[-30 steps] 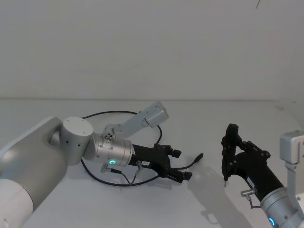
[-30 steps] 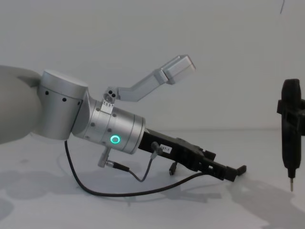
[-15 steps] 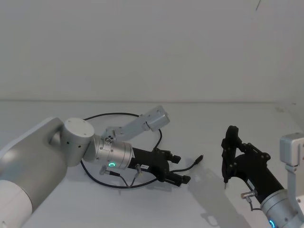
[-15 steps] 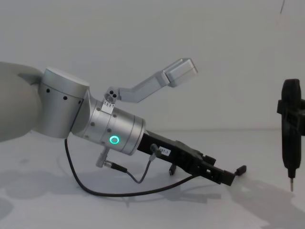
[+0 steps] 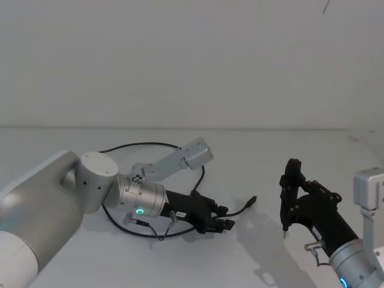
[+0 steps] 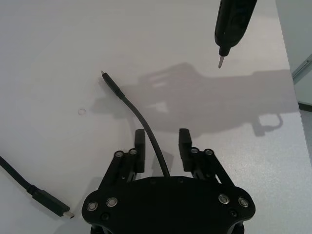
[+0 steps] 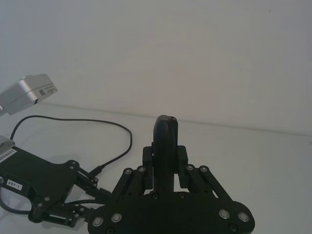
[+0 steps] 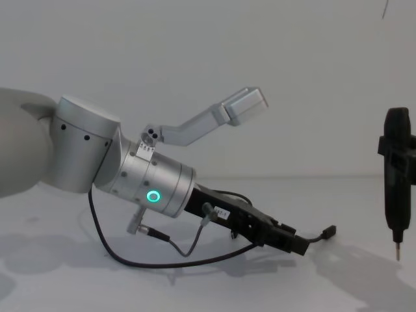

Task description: Pick up the data cable with the one hand.

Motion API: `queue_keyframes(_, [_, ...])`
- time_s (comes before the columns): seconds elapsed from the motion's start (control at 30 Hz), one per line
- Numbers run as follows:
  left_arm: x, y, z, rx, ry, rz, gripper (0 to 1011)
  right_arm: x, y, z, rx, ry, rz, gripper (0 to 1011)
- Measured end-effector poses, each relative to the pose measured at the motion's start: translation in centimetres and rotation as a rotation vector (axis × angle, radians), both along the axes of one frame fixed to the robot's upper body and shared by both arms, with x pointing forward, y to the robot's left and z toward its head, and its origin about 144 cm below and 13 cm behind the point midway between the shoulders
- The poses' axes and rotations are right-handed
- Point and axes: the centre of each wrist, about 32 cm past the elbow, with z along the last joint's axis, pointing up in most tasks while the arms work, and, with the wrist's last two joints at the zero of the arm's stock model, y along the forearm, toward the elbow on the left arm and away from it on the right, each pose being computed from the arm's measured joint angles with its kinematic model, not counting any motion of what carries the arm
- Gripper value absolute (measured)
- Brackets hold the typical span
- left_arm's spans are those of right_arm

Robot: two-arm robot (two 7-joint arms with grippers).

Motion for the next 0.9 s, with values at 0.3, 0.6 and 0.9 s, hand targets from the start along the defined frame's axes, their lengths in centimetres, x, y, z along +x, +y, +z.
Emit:
queue_keyframes(0.3, [-0.23,0.10,-0.39,0.007,0.013,0.007,176,0.00,0.00,0.00,0.000,0.000,0.000,279])
queue_keyframes(0.6, [-0.32,0.12,-0.09,0.004,-0.005,0.014,41,0.00,0.00,0.00,0.000,0.000,0.000,279])
queue_keyframes(0.9, [-0.78,0.23,0.60,-0.027,-0.042,0.015,41,0.00,0.00,0.00,0.000,0.000,0.000,279])
